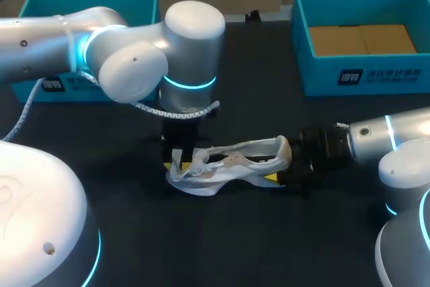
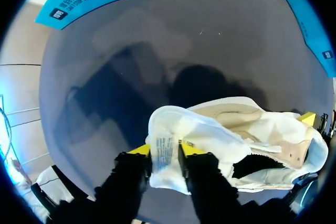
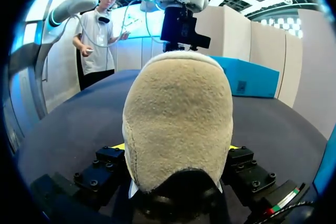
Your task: Take the shoe out of the shoebox, open the shoe tongue, remove and reinsert the insole, then place the shoe into the shoebox
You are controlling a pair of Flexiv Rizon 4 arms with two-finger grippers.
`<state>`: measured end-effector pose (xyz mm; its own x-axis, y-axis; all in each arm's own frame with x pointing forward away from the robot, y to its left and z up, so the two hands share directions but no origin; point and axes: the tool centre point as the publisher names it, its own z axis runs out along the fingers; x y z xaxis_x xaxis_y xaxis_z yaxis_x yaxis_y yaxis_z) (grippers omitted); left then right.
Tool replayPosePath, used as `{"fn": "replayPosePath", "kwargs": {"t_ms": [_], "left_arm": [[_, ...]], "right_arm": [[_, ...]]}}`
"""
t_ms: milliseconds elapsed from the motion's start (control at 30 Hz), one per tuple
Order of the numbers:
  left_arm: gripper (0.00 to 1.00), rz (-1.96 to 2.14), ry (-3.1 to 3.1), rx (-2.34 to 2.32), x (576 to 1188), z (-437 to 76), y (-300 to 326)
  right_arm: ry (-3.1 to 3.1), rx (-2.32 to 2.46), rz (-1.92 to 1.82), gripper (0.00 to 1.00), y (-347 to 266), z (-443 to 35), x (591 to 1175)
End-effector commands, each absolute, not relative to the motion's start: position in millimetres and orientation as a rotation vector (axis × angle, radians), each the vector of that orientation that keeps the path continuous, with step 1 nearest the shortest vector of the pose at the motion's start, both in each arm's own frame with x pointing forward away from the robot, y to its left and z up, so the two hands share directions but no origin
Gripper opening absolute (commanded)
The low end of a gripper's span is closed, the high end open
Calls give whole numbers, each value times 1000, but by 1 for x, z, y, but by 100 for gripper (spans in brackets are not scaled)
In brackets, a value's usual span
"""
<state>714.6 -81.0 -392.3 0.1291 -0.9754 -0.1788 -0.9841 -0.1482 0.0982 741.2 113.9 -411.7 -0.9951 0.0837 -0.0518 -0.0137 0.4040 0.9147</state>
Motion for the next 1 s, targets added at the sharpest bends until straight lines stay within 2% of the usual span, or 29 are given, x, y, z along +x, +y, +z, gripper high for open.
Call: {"fn": "replayPosePath", "kwargs": {"t_ms": [33,133,633,1000], "left_arm": [[89,287,2030,-2354,714,-393,-64],[100,268,2047,-2369,715,-385,-59],[100,37,2360,-2255,730,-332,-67],[100,-33,2775,-1684,748,-281,-107]], "right_arm": [[2560,66,1661,0,113,-414,741],[2560,66,1661,0,113,-414,741],[2560,66,1661,0,113,-414,741],[2560,66,1661,0,113,-414,741]]}}
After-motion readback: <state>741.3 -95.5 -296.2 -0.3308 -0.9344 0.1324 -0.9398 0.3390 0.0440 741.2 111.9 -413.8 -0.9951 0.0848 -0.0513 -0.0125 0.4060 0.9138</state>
